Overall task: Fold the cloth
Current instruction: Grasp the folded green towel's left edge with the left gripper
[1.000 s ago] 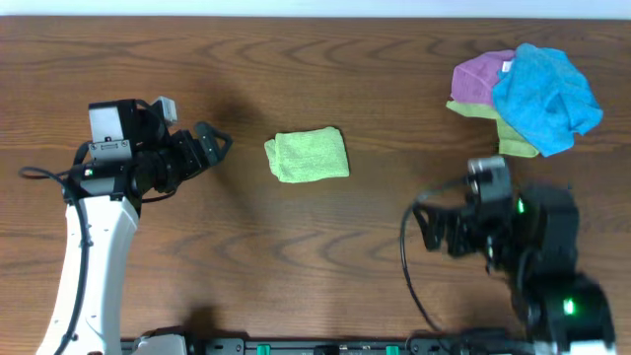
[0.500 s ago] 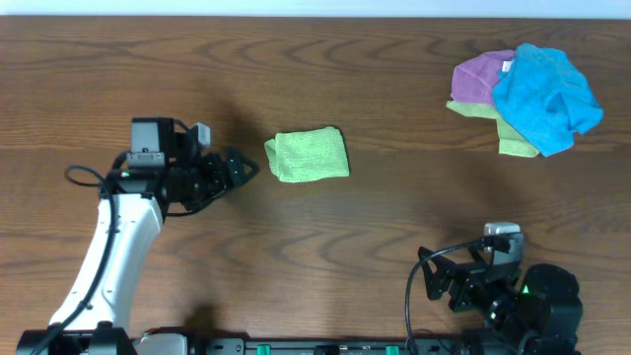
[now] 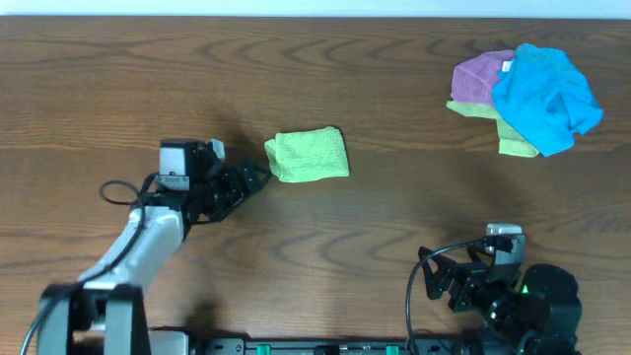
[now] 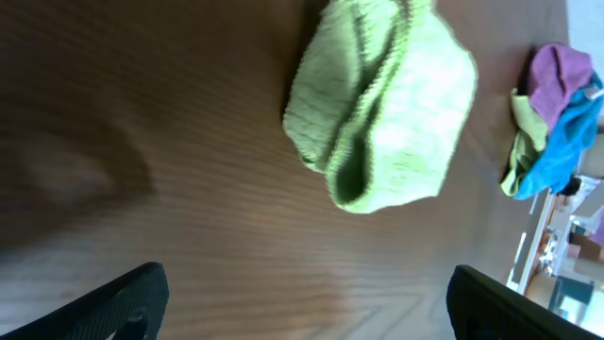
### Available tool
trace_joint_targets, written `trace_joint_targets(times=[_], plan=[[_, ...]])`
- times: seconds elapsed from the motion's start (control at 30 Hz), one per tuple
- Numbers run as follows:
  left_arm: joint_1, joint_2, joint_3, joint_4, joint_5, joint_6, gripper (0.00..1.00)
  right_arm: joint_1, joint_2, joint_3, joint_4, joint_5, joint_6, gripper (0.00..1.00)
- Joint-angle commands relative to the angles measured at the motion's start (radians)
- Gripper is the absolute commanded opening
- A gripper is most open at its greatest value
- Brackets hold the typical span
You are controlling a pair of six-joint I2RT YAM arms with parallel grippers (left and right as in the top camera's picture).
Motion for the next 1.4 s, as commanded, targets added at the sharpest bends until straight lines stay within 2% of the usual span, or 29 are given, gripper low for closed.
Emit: trace_joint_targets(times=[0.0,0.4,0.73,0.83,0.93,0.97,1.13,1.37], plan=[[-0.032,0.063,-0.008,0.057,0.014,-0.068,0.95,-0.005,-0.008,-0.006,-0.001,0.000,0.018,0.99],[-0.143,0.261,-0.008,0.385,0.011,-0.240,0.95,-0.005,-0.008,-0.006,-0.001,0.000,0.018,0.99],[-0.185,0.341,-0.008,0.520,-0.069,-0.294,0.96,-0.005,-0.008,-0.006,-0.001,0.000,0.018,0.99],[-0.193,0.354,-0.008,0.531,-0.113,-0.292,1.00,-0.005,-0.008,-0.006,-0.001,0.000,0.018,0.99],[-0.198,0.355,-0.008,0.540,-0.150,-0.288,0.77,-0.005,-0.008,-0.006,-0.001,0.000,0.018,0.99],[-0.198,0.355,-0.008,0.548,-0.161,-0.288,0.74,-0.005,-0.008,-0.006,-0.001,0.000,0.018,0.99],[-0.206,0.355,-0.008,0.555,-0.214,-0.256,0.69,-0.005,-0.008,-0.006,-0.001,0.000,0.018,0.99],[-0.223,0.356,-0.008,0.558,-0.287,-0.197,0.68,-0.005,-0.008,-0.006,0.000,0.000,0.018,0.99]])
